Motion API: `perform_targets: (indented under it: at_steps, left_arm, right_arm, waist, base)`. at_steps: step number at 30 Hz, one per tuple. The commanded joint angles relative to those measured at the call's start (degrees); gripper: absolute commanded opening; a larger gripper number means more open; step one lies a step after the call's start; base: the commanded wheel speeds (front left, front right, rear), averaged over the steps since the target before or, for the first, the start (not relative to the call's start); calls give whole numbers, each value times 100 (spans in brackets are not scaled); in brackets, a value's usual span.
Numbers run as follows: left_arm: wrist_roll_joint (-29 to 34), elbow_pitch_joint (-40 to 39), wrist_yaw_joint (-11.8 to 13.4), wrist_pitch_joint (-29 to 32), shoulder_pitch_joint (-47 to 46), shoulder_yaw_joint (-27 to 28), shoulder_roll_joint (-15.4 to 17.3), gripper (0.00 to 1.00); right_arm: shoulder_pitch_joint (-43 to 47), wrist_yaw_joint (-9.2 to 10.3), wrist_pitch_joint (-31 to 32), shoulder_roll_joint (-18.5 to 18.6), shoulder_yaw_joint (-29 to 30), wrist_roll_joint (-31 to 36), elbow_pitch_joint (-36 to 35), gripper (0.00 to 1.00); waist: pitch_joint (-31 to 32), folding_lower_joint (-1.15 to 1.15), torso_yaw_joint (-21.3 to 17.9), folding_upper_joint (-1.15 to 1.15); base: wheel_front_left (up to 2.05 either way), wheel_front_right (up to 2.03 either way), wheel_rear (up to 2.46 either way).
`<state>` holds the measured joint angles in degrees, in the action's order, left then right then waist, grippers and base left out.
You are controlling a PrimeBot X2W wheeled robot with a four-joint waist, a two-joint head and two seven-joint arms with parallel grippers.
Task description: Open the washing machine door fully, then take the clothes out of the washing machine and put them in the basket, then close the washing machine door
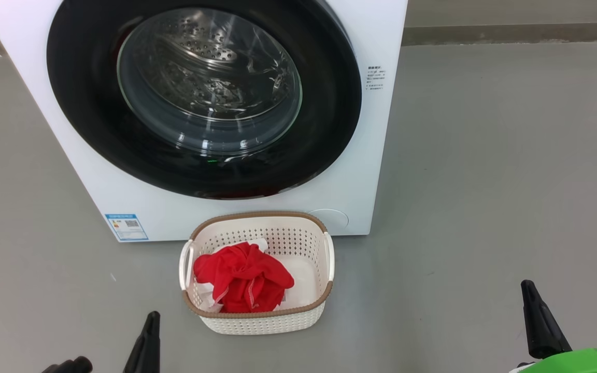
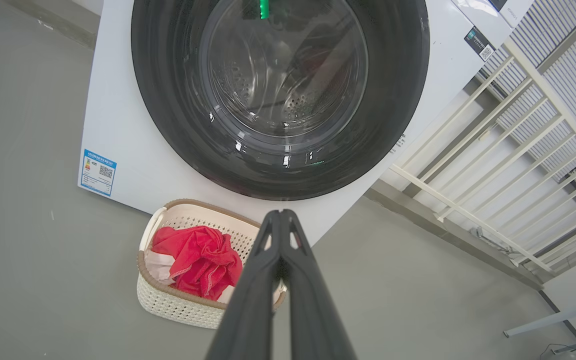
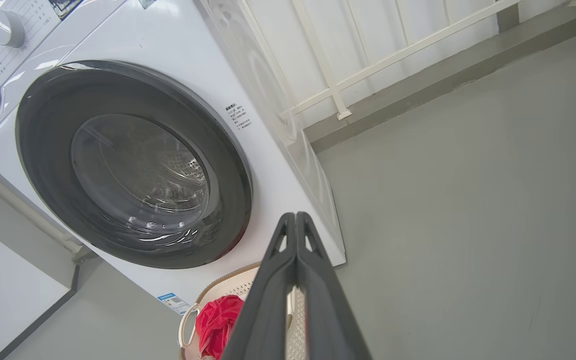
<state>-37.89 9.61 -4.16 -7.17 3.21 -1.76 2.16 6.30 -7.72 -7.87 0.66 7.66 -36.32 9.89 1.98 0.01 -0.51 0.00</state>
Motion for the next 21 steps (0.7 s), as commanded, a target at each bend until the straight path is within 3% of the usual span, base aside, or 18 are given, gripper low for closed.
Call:
perform_targets:
  at_steps: [1,21]
  left_arm:
    - [-180,-102,-78,26,-241,129,27,0]
    - [-1422,28,-138,344,-407,296,38,0]
  right_arm:
    - [-286,8,60,101,-38,-184,-115,0]
    - [-514,12,386,129,-56,-1463,10,0]
  waist:
    - [-4,-1,1,0]
    - [-54,-1,13,0]
  base:
    - [0,0,0]
    - [0,0,0]
